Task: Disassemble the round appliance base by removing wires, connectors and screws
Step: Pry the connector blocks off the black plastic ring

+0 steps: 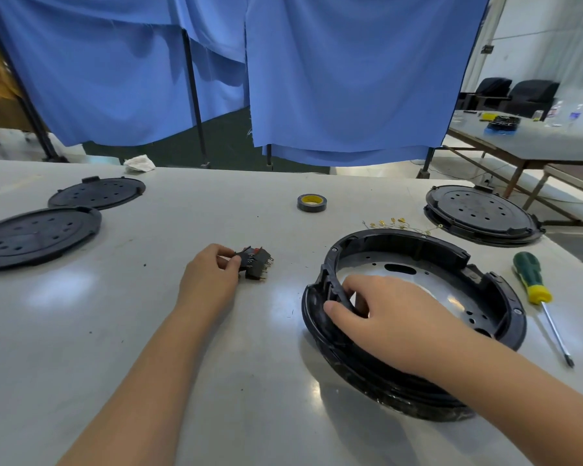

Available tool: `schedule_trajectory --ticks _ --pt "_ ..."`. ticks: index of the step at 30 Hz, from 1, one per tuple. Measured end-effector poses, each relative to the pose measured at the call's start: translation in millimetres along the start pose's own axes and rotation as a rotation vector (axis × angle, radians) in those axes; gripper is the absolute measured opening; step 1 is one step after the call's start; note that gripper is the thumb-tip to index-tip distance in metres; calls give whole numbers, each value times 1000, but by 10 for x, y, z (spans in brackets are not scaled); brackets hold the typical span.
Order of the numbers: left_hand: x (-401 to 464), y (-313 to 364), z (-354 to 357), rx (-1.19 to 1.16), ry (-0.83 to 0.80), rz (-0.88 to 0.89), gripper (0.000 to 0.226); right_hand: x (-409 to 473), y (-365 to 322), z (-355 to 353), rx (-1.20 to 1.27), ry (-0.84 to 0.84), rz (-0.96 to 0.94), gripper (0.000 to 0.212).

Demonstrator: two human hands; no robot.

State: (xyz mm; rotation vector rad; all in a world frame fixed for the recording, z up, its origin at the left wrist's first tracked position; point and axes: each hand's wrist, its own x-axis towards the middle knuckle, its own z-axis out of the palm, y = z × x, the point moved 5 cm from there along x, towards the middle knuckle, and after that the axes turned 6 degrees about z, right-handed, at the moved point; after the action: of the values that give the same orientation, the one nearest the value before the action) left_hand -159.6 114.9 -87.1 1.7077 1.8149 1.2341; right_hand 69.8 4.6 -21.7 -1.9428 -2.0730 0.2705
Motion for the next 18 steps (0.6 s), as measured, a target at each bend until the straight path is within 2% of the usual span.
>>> schedule_trajectory --ticks 5,8,12,15,18 --pt "26 -21 49 268 3 53 20 -154 -25 -18 -152 71 -87 39" --pt "-3 26 78 292 23 69 23 -270 -58 29 -267 122 -123 35" --pt "-85 239 51 85 86 199 16 -334 -113 83 -381 235 -131 31" --pt "-249 473 119 -67 -2 344 13 -323 -172 57 -467 275 -103 33" --pt "-399 591 242 -238 -148 335 14 -290 -231 -67 -432 316 -99 45"
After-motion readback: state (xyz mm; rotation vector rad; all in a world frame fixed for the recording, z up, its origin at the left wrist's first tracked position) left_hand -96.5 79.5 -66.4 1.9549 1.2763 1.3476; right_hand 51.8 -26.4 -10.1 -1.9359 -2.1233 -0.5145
